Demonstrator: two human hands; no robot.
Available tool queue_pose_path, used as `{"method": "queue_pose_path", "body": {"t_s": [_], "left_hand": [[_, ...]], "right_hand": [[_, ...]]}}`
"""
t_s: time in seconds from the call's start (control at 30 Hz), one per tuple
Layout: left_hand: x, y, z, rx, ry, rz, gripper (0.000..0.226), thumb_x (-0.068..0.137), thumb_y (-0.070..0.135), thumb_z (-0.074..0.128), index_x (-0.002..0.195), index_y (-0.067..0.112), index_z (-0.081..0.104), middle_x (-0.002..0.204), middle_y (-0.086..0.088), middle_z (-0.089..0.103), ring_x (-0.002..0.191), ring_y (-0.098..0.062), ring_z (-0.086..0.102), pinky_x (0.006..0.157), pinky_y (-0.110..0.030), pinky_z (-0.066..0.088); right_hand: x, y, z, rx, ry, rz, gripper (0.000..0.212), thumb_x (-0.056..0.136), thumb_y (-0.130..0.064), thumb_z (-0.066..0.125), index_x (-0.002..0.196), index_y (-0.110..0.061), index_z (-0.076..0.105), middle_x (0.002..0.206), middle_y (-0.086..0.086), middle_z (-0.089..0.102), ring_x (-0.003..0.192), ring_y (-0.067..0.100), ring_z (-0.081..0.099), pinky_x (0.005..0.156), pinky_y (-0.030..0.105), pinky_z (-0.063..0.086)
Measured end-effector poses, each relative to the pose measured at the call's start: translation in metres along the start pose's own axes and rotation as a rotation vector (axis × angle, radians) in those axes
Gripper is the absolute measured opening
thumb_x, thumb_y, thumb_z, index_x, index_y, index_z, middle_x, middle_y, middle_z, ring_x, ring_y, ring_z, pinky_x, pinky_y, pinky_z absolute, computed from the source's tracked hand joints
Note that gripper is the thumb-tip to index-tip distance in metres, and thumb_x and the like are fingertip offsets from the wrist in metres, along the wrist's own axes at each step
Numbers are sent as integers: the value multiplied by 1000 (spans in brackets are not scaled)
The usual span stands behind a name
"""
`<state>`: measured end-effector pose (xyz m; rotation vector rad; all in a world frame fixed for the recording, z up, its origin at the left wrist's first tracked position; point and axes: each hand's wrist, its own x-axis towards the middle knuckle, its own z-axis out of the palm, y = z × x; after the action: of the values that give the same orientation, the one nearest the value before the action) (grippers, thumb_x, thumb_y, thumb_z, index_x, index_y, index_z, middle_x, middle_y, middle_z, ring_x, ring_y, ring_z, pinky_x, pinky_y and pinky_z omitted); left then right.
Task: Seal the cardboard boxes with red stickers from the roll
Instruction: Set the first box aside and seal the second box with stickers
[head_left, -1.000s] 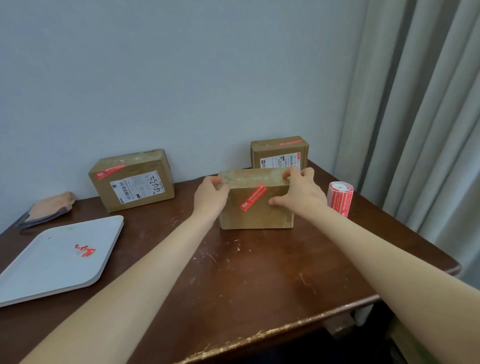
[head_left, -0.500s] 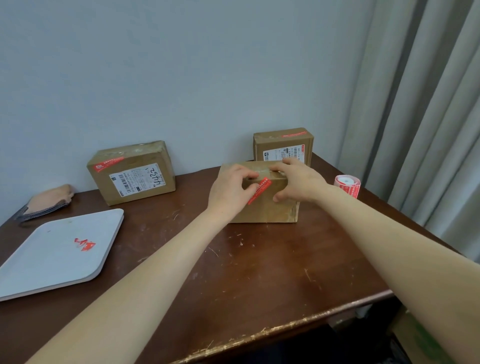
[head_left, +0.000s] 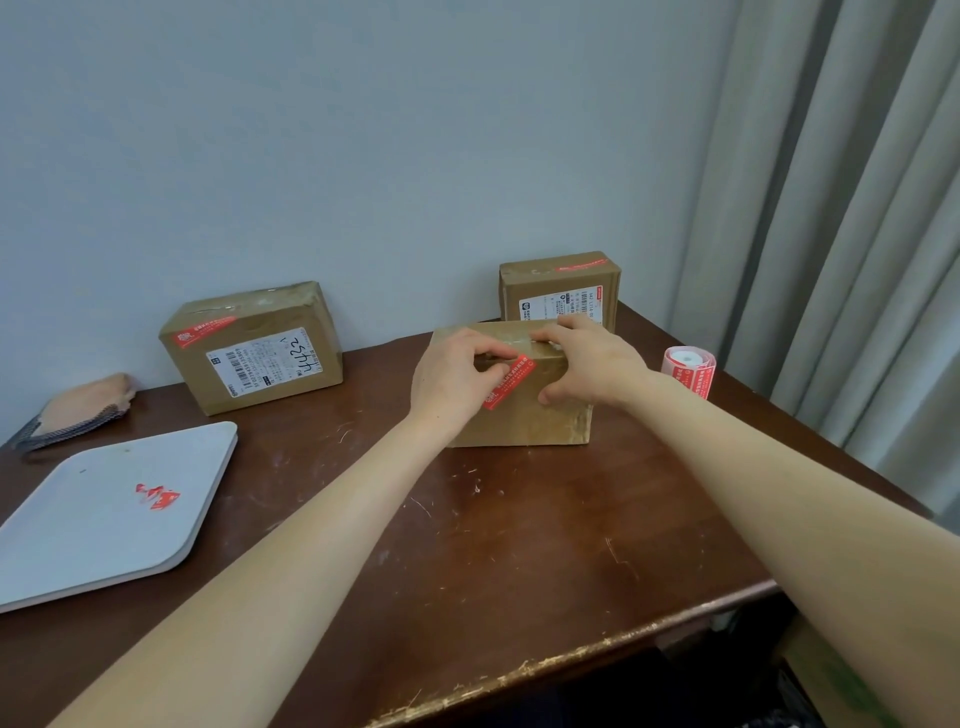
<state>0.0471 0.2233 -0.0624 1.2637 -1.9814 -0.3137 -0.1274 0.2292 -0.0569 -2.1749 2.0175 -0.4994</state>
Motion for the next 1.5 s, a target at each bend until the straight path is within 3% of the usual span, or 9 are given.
{"method": "queue_pose_path", "body": {"t_s": [0.3, 0.4, 0.5, 0.77, 1.07, 1.5], "left_hand": [[3, -16, -15, 154, -8, -28, 24, 88, 25, 63, 110, 26, 69, 114, 5, 63, 107, -13, 56, 86, -25, 43], [1, -24, -18, 176, -21, -31, 26, 88, 24, 62, 114, 29, 68, 114, 5, 65, 106, -14, 57, 88, -27, 47], [1, -22, -17, 216, 2, -32, 27, 90, 25, 60, 115, 30, 67, 115, 5, 65, 107, -15, 57, 88, -30, 48], [1, -20, -19, 308, 11, 1, 26, 89, 29, 61, 114, 31, 68, 116, 6, 68, 108, -16, 59, 89, -31, 48], [2, -21, -21, 362, 14, 9, 26, 89, 33, 61, 114, 34, 67, 113, 11, 69, 107, -11, 60, 81, -23, 44], [2, -23, -21, 373, 14, 11, 25, 88, 34, 62, 112, 35, 68, 109, 11, 70, 103, -12, 62, 81, -27, 47]], "right_hand": [[-4, -3, -7, -118, 0, -3, 83, 72, -46, 77, 143, -32, 37, 148, 2, 31, 135, 23, 34, 103, 42, 38], [-9, -7, -3, -161, 142, -47, 74, 72, -54, 73, 136, -29, 48, 137, 2, 43, 130, 22, 35, 104, 38, 33], [-13, -11, 5, -104, 316, -76, 56, 76, -57, 68, 123, -28, 61, 122, -1, 52, 119, 21, 39, 96, 33, 34], [-20, -17, 18, -25, 504, -73, 28, 87, -41, 64, 107, -23, 71, 106, -2, 63, 107, 20, 48, 80, 26, 31], [-20, -18, 23, 30, 572, -71, 14, 86, -32, 67, 94, -23, 73, 98, -2, 67, 96, 22, 54, 72, 31, 36], [-18, -17, 30, 3, 622, -75, 11, 86, -32, 67, 88, -22, 70, 95, 0, 65, 92, 25, 55, 69, 32, 33]]}}
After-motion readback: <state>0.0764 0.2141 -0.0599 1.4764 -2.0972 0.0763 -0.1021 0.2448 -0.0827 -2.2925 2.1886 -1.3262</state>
